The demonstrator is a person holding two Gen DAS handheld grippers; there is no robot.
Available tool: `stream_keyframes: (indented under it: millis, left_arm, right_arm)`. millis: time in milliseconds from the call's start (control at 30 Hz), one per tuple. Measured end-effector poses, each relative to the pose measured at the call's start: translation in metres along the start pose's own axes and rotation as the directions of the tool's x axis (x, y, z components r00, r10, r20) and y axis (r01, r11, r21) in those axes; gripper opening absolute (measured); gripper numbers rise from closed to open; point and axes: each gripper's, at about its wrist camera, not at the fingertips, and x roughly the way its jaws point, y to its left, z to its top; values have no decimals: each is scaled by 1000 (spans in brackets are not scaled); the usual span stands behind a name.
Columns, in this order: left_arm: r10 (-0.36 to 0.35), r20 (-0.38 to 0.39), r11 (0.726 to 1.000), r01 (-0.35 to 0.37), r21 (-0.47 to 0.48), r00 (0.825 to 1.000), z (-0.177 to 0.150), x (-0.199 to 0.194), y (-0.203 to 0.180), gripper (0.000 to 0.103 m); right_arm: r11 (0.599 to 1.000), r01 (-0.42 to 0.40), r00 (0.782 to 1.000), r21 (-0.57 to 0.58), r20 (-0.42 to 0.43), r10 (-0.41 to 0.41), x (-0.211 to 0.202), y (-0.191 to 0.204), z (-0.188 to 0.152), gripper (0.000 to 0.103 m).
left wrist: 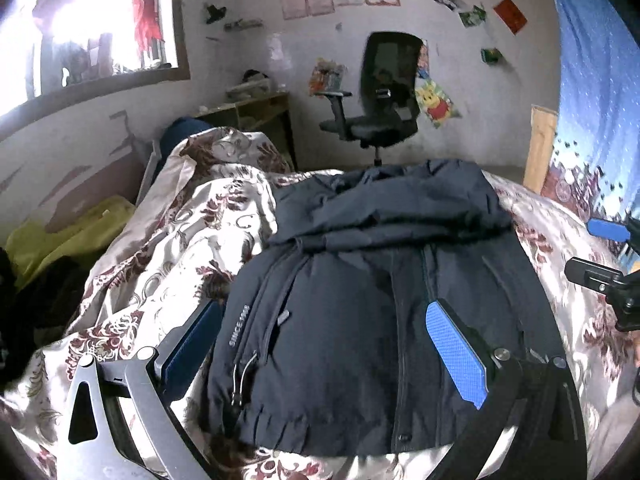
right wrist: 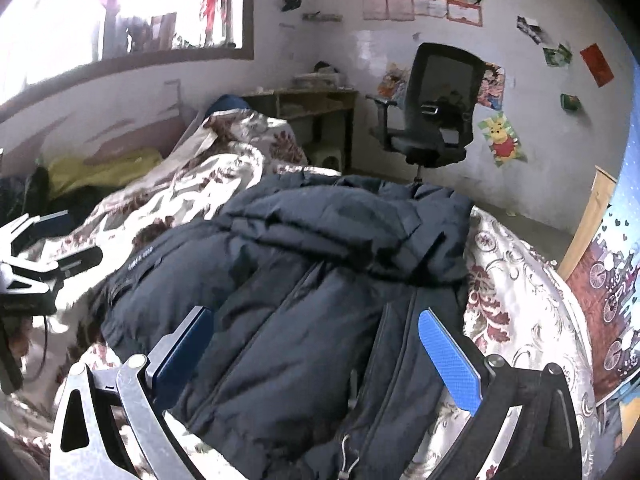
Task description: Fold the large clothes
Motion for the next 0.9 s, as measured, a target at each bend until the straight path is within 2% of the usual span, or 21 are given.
stream_keyframes:
  millis: [100,200,300,500,633,900]
  left_arm:
    - [19,-16,1000,-19,18,1000,-9,3,-2,101]
    - [28,-62,999,-27,18,998,-16,8,0,101]
    - [26,-67,999,-22,50,997,-24,9,-1,101]
    - [-15,-142,990,34,134,990,-54,22,-6,101]
    - [-44,-201,988,73,139,979,-69,33,-2,101]
    - [-93,-235,968,143,208,968,-92,40,3,101]
  right_arm:
    - [1000,-6,1000,-2,-16,6,3,1,-12,103]
    - [1000,-4,998,3,-59,4,7,0,-24,103]
    - [1000,-5,994,10,-105,6,11,-4,-34,103]
    - [999,4,979,39,-202,4,26,-7,-53,103]
    - [999,-6,961,46,-277,19,36,-1,-65,103]
    - [996,-88,917,-12,-392,76,50,35,-98,103]
